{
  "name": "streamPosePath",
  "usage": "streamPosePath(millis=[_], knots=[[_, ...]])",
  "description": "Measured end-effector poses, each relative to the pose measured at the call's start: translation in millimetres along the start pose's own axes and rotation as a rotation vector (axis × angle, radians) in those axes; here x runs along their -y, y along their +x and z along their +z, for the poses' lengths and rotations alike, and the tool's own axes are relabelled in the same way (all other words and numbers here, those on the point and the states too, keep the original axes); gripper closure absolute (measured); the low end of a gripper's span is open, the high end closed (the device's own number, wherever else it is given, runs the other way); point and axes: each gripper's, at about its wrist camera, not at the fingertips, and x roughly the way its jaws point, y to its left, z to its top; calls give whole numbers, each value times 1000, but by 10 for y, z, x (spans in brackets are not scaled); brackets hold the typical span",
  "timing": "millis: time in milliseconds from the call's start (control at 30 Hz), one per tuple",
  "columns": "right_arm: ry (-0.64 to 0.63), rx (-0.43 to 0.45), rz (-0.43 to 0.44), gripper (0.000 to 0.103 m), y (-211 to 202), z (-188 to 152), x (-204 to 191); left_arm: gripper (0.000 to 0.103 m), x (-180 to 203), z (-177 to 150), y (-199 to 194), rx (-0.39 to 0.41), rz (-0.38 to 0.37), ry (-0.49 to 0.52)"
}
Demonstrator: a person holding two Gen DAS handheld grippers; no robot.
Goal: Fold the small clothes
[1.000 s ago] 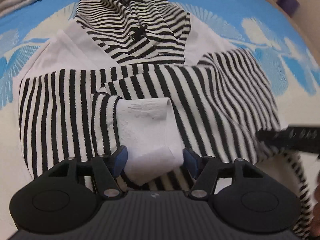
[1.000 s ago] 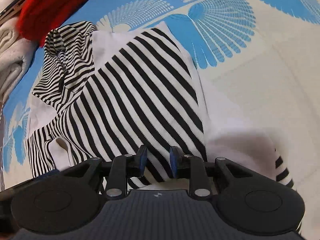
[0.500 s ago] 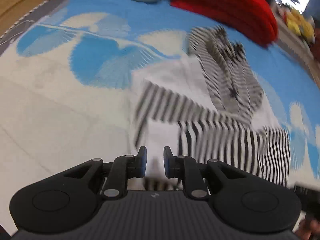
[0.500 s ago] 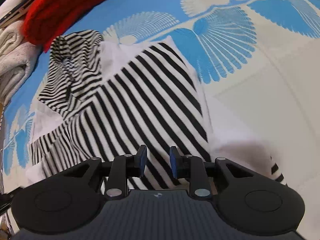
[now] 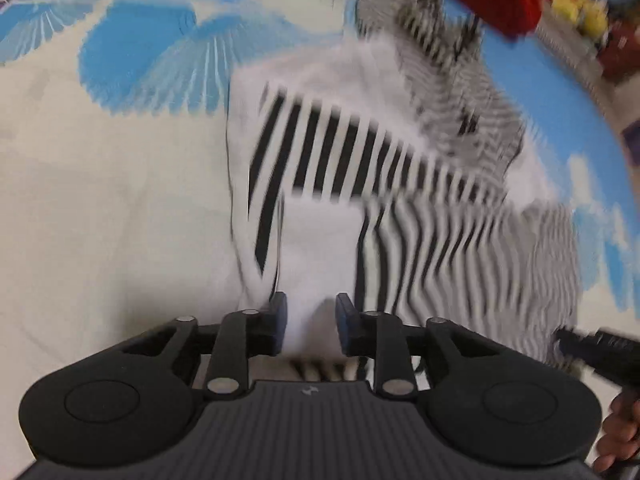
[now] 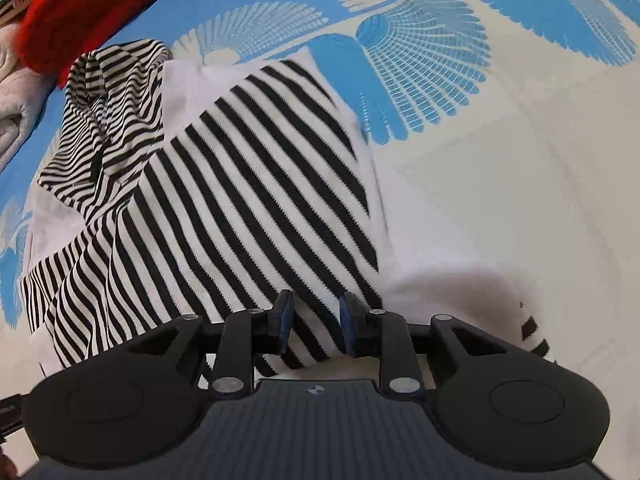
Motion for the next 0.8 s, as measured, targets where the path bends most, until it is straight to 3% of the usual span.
streamPosePath(millis=[67,167,333,400,433,700,733,800], knots=[[-14,32,10,76,-88,12,-29,59,-51,46,-35,27,-7,-21],[-49,76,25,73,-201,12,-97,58,-101,87,62,-6,21,-30],[-90,64,55,73,-213,10,-173,60,-56,40,156,-40,58,36],[-102,58,63,73,-207,7,-204,74,-32,25,125,-23,71,59],[-105,58,62,73,-204,7,-216,93,-24,20,103,-11,80,67],[-111,54,62,73,-197,-14,-257,95,84,40,-321,67,65,63],[-108,52,61,73,-192,-17,-254,103,104,29,-404,84,68,57],[-99,47,62,73,-170,-24,-236,103,154,4,-541,127,123,67]])
